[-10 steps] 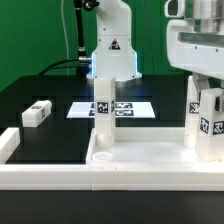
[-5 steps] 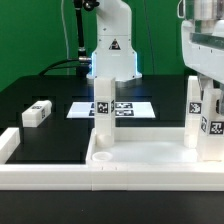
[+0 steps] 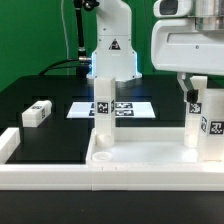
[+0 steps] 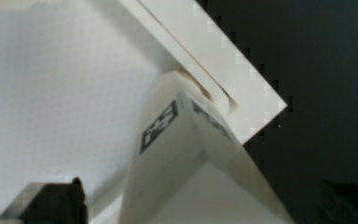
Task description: Assemble desk
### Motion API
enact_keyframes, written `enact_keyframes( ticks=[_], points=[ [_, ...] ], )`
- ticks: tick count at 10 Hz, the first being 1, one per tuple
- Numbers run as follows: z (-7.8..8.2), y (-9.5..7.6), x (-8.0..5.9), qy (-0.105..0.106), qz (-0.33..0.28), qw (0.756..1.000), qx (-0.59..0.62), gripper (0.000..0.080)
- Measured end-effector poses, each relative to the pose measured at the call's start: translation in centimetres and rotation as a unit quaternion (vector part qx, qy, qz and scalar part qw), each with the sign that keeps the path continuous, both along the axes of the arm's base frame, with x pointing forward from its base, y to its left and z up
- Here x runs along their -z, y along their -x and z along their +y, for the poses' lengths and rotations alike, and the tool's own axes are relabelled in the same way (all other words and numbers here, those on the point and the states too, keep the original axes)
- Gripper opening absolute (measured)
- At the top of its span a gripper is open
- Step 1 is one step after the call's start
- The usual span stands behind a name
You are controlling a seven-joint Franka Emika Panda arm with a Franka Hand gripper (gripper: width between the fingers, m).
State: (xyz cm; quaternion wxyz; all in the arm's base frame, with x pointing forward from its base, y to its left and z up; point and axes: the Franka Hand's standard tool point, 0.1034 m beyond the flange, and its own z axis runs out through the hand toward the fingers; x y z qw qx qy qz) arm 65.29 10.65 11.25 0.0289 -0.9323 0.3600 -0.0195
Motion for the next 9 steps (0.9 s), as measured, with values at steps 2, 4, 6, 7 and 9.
enact_keyframes(
  ticks=[2, 4, 6, 7, 9],
  points=[
    [-0.03, 0.02, 0.04, 0.007, -0.002, 0.998, -0.067, 0.0648],
    [0.23, 0.26, 0.28, 0.042, 0.000, 0.947, -0.318, 0.0648],
    [0.22, 0.37, 0.47, 0.038, 0.007, 0.946, -0.323, 0.0623],
    [0.18, 0.38, 0.51, 0.038, 0.007, 0.947, -0.320, 0.0623],
    [0.14, 0.38, 0.52, 0.037, 0.008, 0.953, -0.300, 0.0282]
  ],
)
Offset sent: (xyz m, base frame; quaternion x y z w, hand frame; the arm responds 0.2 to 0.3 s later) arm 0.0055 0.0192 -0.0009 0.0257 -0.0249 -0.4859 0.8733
